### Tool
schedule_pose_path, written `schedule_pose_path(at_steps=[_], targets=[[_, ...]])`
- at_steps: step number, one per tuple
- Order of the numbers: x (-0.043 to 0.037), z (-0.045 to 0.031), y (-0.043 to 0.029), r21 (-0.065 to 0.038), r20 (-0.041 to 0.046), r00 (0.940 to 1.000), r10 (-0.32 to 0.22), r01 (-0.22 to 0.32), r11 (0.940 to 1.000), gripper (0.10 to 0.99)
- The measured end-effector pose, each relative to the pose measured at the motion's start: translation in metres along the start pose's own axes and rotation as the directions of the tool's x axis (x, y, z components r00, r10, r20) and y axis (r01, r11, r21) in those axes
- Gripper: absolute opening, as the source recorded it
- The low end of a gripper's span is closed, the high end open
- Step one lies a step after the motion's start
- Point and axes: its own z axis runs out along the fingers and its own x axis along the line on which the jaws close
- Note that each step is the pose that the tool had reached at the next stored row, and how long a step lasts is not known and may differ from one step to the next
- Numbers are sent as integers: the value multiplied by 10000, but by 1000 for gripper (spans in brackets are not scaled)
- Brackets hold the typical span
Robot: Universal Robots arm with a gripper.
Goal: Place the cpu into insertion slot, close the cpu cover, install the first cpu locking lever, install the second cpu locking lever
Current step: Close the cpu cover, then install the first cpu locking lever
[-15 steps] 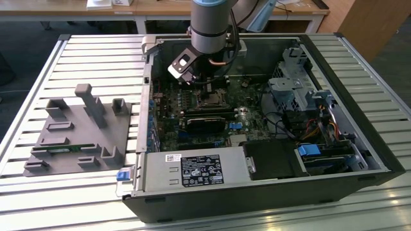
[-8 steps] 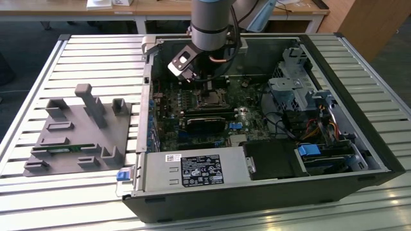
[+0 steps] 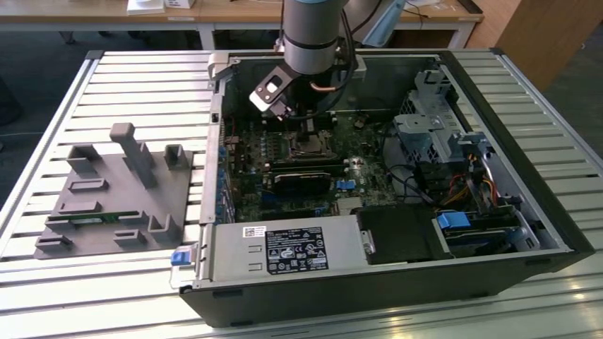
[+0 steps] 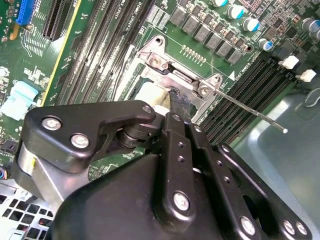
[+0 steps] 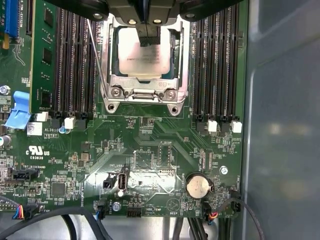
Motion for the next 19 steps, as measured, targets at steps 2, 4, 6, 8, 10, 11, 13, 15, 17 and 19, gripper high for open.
schedule_pose_path(at_steps=[2, 4, 6, 8, 10, 11, 13, 15, 17, 19], targets=[[0, 0, 2, 0, 1, 10000, 2, -2, 10000, 102], [0, 0, 3, 0, 0, 10000, 1, -1, 10000, 102], [0, 0, 4, 0, 0, 10000, 1, -1, 10000, 102], [0, 0, 4, 0, 0, 10000, 1, -1, 10000, 102], [1, -8, 4, 2, 3, 10000, 0, 0, 10000, 102], [1, -17, 4, 1, 2, 10000, 0, 0, 10000, 102], [2, -57, 5, 0, 1, 10000, 1, -1, 10000, 102], [5, -111, 5, 0, 1, 10000, 1, -1, 10000, 102], [7, -164, 6, -1, -2, 10000, 0, 0, 10000, 102], [10, -237, 6, 0, 0, 10000, 1, -1, 10000, 102]])
